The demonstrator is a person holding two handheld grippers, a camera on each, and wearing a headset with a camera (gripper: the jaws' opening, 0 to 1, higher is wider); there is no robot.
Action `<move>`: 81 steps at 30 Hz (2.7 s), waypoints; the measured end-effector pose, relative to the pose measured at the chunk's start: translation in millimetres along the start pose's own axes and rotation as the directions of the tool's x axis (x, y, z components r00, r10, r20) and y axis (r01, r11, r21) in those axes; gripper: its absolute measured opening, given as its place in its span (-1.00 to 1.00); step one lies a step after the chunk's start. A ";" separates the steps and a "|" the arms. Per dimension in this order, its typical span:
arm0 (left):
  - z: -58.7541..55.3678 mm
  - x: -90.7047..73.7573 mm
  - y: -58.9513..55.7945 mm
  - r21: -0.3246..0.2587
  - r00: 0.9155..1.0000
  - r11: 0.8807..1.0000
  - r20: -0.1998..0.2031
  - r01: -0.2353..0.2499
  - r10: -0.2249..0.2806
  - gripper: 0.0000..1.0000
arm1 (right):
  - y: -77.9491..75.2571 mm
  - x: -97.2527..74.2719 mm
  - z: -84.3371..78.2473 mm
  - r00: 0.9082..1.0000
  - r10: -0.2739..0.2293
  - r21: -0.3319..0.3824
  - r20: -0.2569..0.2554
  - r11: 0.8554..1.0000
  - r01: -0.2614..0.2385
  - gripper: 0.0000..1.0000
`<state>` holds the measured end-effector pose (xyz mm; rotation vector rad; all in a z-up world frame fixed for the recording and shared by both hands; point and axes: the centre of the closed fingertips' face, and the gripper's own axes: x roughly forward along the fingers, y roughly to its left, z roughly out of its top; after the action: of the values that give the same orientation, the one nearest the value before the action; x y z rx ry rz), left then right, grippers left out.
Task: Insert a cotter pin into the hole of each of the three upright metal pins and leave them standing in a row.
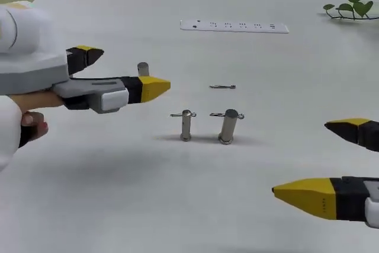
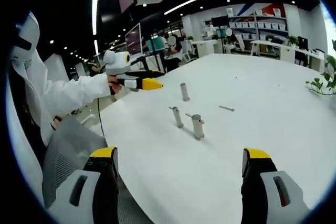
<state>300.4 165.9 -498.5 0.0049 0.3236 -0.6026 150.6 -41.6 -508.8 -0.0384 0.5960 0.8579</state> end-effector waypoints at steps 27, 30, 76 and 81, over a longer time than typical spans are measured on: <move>-32.7 59.7 39.5 -0.027 0.995 0.999 -0.096 -0.025 0.022 -0.10 | -16.4 -5.4 -13.6 0.998 -0.032 0.033 -0.059 0.999 0.034 0.90; -36.2 62.8 38.8 -0.017 0.994 1.000 -0.105 -0.015 0.013 -0.22 | -17.6 -5.3 -12.8 0.998 -0.034 0.036 -0.057 0.999 0.036 0.90; 21.5 -8.7 -44.3 0.148 0.968 0.957 -0.021 0.249 -0.249 -0.81 | -9.1 -9.1 -6.3 1.000 -0.019 0.030 -0.018 0.999 0.020 0.87; 20.8 -19.5 -58.7 0.160 0.950 0.936 -0.039 0.312 -0.310 -0.81 | -7.7 -13.2 -5.0 1.000 -0.022 0.027 -0.006 0.999 0.023 0.87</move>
<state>258.7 126.3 -467.6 0.1181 0.2884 -0.9441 147.1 -57.2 -507.8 -0.0230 0.6114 0.8280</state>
